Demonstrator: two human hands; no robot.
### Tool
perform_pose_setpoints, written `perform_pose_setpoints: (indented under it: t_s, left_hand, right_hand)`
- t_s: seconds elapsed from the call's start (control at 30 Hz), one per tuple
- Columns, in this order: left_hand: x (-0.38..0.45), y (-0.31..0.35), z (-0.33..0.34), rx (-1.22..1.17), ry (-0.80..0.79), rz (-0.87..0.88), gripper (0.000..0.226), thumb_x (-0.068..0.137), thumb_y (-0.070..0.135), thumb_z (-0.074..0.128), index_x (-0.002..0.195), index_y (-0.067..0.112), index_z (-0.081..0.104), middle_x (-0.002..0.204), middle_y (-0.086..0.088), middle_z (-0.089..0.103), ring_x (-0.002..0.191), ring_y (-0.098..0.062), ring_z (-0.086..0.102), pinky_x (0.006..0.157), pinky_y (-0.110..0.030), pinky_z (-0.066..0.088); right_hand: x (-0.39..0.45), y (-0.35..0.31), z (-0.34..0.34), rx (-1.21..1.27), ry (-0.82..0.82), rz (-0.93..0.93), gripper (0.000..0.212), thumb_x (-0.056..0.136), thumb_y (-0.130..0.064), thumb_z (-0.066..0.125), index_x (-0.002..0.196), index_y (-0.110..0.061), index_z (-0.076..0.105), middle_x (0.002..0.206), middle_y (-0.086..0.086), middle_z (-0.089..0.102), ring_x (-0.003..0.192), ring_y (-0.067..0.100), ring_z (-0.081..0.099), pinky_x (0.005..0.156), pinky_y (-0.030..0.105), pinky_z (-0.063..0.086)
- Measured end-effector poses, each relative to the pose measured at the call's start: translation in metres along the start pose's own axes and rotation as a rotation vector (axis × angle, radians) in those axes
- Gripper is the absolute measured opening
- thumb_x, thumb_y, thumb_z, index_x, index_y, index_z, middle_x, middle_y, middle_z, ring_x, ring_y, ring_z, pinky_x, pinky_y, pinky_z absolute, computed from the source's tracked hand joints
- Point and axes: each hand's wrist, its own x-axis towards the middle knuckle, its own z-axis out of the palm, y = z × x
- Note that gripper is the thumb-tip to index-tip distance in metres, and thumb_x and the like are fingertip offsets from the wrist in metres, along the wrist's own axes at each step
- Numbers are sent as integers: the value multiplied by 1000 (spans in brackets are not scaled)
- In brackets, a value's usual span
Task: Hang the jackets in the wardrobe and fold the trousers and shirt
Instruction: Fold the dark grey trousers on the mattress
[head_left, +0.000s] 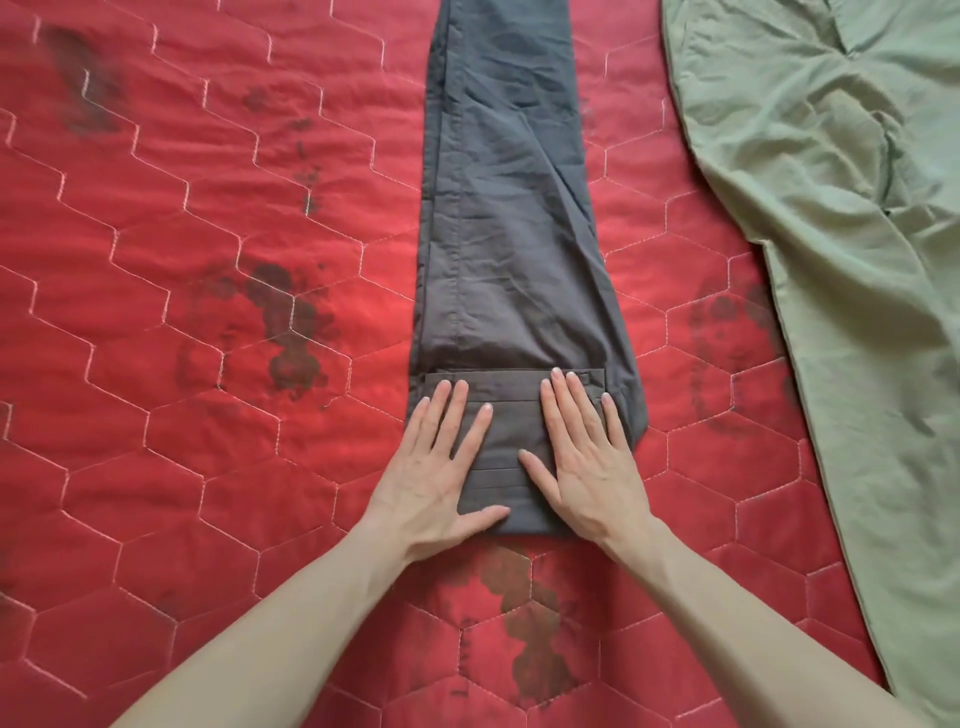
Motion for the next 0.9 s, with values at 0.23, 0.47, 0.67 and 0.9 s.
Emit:
perform_pose_setpoints:
  t_s: [0.23, 0.47, 0.67, 0.9]
  left_hand:
    - [-36, -9, -31, 160, -134, 201, 101, 86, 60, 61, 164, 6, 25, 171, -20, 17, 160, -33, 16, 125, -52, 29]
    - [-32, 11, -37, 354, -139, 215, 63, 91, 10, 44, 153, -2, 45, 159, -32, 36, 149, -45, 38, 116, -50, 43]
    - [-28, 13, -50, 114, -170, 132, 73, 78, -6, 32, 148, -2, 53, 156, -29, 44, 147, -40, 43, 115, -48, 45]
    - [-23, -13, -81, -475, -293, 74, 72, 90, 0, 45, 159, 22, 39, 165, -1, 39, 152, -16, 36, 125, -16, 17]
  right_hand:
    - [-33, 33, -23, -20, -164, -389, 106, 91, -73, 51, 167, -8, 14, 175, 17, 5, 162, 33, 4, 128, 49, 15]
    - [-56, 20, -32, -50, -175, -395, 98, 69, -19, 59, 162, -8, 33, 167, 25, 29, 156, 38, 29, 123, 49, 33]
    - [-50, 5, -48, 66, -23, -278, 59, 86, 0, 45, 141, -6, 64, 150, 15, 57, 137, 29, 59, 109, 44, 53]
    - [-53, 17, -89, 355, 41, -104, 50, 73, 2, 90, 120, -10, 77, 118, 1, 78, 103, 19, 77, 96, 28, 51]
